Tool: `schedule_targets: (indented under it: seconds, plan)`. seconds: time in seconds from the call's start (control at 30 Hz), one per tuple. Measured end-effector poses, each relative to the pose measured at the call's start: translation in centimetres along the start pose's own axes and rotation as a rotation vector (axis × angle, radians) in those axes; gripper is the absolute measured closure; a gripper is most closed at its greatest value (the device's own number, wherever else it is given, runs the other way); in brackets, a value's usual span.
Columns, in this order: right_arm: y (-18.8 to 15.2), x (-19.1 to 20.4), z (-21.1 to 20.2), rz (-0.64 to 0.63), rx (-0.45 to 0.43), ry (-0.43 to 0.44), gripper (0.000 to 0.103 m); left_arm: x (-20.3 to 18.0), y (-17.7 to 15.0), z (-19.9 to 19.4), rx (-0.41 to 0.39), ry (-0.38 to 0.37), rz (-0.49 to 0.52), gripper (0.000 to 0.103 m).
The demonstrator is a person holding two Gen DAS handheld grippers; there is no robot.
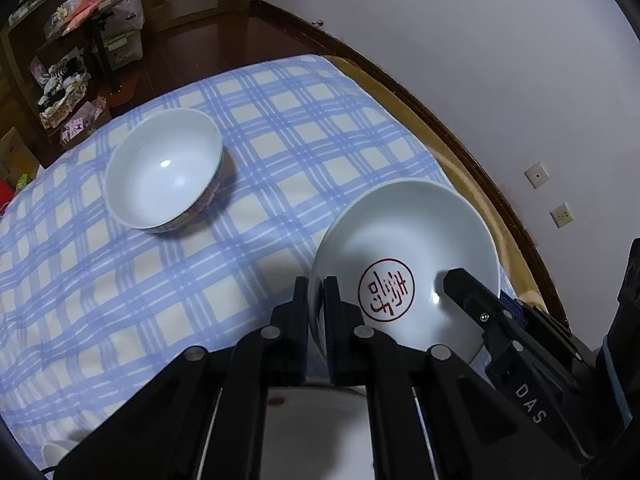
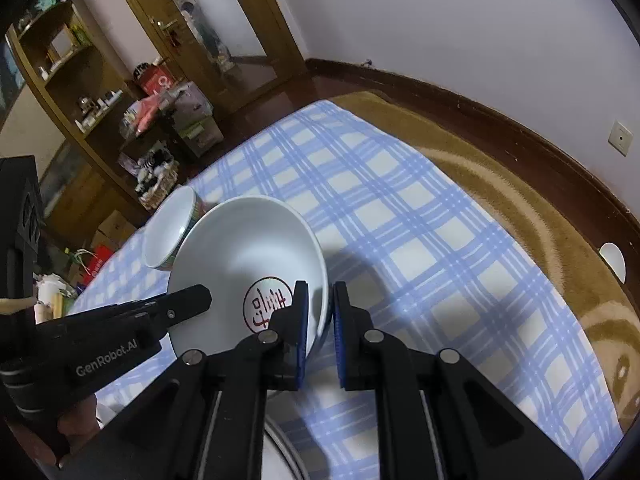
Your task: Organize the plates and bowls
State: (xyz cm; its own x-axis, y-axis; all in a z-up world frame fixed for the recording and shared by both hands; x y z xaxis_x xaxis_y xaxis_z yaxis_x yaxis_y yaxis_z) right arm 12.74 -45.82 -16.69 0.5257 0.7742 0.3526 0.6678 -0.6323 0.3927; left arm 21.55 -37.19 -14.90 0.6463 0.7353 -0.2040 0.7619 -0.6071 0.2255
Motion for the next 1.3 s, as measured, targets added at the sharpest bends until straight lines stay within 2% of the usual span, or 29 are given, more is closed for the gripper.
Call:
schedule_targets:
  seconds: [0.2,0.53,0.87,1.3]
  plan:
    - [-0.7,2.4,-1.6,-0.05,-0.009,0.03,0.09,1.5,-1.9,-2.6,-0.021,0.011,-0.032,0.095]
    - [-3.7,8.0,-2.2,-0.119,0.015,0.157,0.09,6.1,-6.6,-7.1,-0.041,0.084,-0.095,0.095]
    - [-7.9,15.0,-3.1,-0.259,0.042,0.211,0.09,11.7,-12.7,-11.4,-0.091,0.126,-0.227,0.095]
    - [-14.1,22.0,-1.5,-0.424,0.1,0.245,0.09,17.8,-20.6,-12.6,-0.089,0.193,-0.347,0.093]
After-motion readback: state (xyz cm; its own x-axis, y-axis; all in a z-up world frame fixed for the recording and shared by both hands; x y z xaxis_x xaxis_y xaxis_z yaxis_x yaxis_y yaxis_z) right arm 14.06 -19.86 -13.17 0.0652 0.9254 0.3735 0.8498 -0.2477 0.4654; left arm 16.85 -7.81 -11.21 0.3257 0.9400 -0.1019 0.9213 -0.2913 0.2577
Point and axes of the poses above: each gripper's, at about its wrist camera, not at the fingertips, and z roughly the way its jaws point, x to its left, y to its top, the point moved 6 cm from there along z, roughly the way its jaws point, and after that the axes turned 11 degrees about x, right-handed, at the moved point
